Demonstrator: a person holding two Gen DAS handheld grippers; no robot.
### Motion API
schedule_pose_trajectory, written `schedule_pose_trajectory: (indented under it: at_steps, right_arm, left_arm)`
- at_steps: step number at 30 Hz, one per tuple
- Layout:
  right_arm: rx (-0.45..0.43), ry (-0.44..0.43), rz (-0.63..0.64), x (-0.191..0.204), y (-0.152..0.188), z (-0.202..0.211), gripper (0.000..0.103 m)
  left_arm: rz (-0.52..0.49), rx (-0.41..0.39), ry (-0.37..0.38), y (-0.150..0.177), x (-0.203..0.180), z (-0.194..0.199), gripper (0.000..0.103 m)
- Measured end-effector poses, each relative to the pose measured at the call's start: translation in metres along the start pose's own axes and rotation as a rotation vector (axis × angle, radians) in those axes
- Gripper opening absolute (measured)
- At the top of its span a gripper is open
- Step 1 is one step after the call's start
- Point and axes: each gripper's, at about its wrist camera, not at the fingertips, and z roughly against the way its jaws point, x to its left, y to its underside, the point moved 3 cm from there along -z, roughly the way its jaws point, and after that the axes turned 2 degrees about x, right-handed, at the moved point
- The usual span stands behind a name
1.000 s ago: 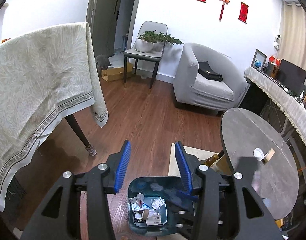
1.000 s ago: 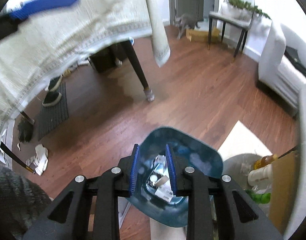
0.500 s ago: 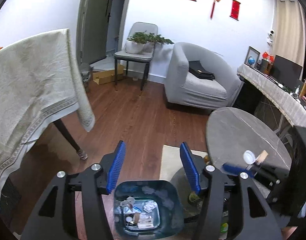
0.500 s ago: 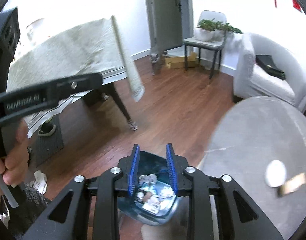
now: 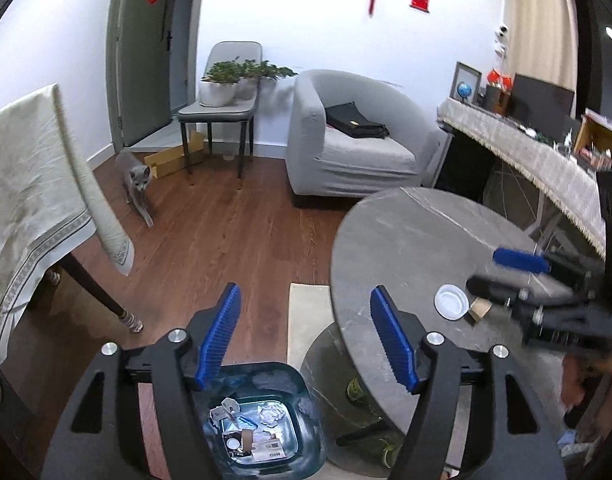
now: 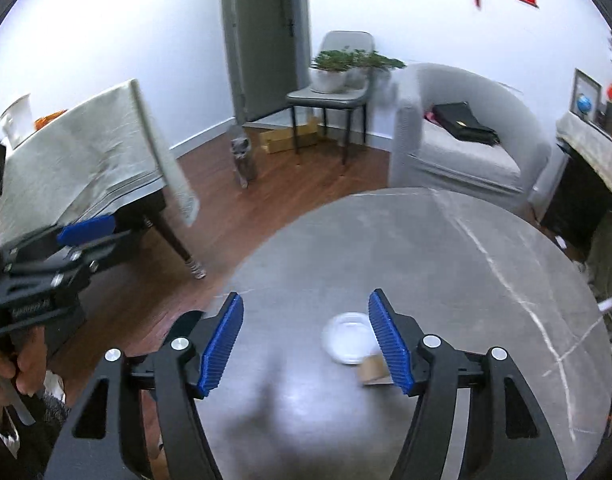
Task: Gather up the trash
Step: 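Grasp the second cardboard tube with the right tool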
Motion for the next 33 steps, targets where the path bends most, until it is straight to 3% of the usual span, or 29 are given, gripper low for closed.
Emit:
schedule_pose_trajectory:
  at_steps: [6, 13, 24, 29, 33]
  right_arm:
    - [0.003, 0.021, -0.084, -0.038, 0.004, -0.007, 0.068]
    - [0.063, -0.047, -0.183, -0.063, 0.025, -0.023, 0.068]
    - [0.12, -0.101, -0.276, -0.072, 0.036, -0.035, 0.068]
    - [0.115, -0.093, -0.272, -0.076, 0.037, -0.034, 0.052]
    - [0.1, -0.092, -0.27, -0.078, 0.036, -0.03, 0.048]
  left_arm:
    - [-0.022, 0.035, 0.055, 0.001, -0.028, -0.024, 0.075]
    - [-0.058, 0.071, 0.09, 0.008, -0.055, -0.048, 0.075]
    - [-0.072, 0.123, 0.139, 0.01, -0.084, -0.073, 0.076]
    - [-0.091, 0.149, 0.142, 0.014, -0.091, -0.081, 0.076]
    - [-0.089, 0.158, 0.155, 0.015, -0.097, -0.084, 0.076]
